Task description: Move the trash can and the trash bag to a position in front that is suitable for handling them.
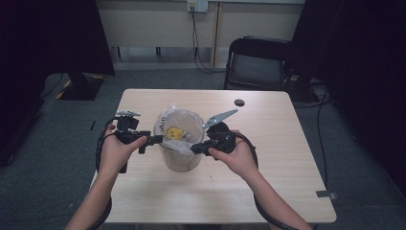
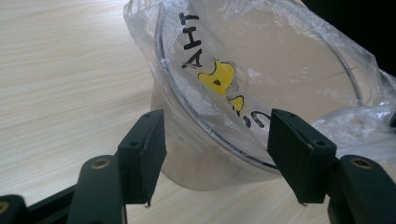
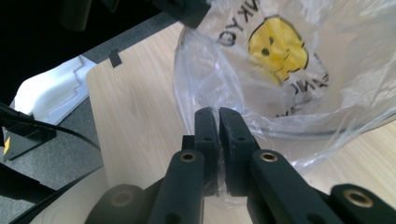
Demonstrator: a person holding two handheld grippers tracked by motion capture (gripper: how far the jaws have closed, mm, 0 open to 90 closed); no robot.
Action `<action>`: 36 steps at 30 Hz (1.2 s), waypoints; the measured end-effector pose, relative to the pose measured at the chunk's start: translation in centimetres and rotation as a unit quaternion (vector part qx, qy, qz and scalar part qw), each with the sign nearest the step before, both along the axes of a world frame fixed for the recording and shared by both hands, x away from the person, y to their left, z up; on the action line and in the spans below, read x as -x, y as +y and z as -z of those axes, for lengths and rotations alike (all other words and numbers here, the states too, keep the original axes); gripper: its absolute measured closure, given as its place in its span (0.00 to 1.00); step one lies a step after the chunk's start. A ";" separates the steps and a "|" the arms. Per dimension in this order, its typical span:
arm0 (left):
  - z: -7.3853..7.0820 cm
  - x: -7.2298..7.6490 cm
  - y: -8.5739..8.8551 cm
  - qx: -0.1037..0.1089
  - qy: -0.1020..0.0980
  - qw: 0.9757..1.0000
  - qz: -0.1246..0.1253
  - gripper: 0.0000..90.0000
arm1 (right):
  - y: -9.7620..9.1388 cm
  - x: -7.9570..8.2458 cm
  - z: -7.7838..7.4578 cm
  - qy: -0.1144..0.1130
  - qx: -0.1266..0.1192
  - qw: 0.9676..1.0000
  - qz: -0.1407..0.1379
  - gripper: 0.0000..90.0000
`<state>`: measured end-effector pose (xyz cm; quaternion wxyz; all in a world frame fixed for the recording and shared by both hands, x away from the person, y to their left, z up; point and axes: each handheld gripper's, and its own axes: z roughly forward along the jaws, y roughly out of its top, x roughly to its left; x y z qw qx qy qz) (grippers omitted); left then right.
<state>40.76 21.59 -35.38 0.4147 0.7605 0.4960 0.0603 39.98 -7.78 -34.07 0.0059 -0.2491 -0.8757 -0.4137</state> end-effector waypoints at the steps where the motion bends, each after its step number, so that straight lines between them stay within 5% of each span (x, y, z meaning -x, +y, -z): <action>1: 0.0 0.0 0.0 0.000 0.000 1.000 0.000 0.41 | 0.1 0.0 0.3 0.002 0.002 1.000 -0.002 0.96; 29: -0.2 0.7 -0.2 -0.002 -0.001 1.000 0.010 0.42 | 2.3 0.8 1.5 -0.005 0.029 0.999 -0.033 0.90; 34: -0.1 0.9 -0.5 0.000 0.001 1.000 0.014 0.44 | 1.9 1.4 0.8 -0.018 0.042 0.999 -0.030 0.77; 35: -0.2 0.9 -0.5 -0.001 0.002 1.000 0.017 0.44 | 1.6 1.4 0.5 -0.019 0.044 0.999 -0.023 0.71; 36: -0.2 1.0 -0.6 -0.004 0.001 1.000 0.015 0.44 | 1.3 1.4 0.3 -0.017 0.043 0.999 -0.013 0.52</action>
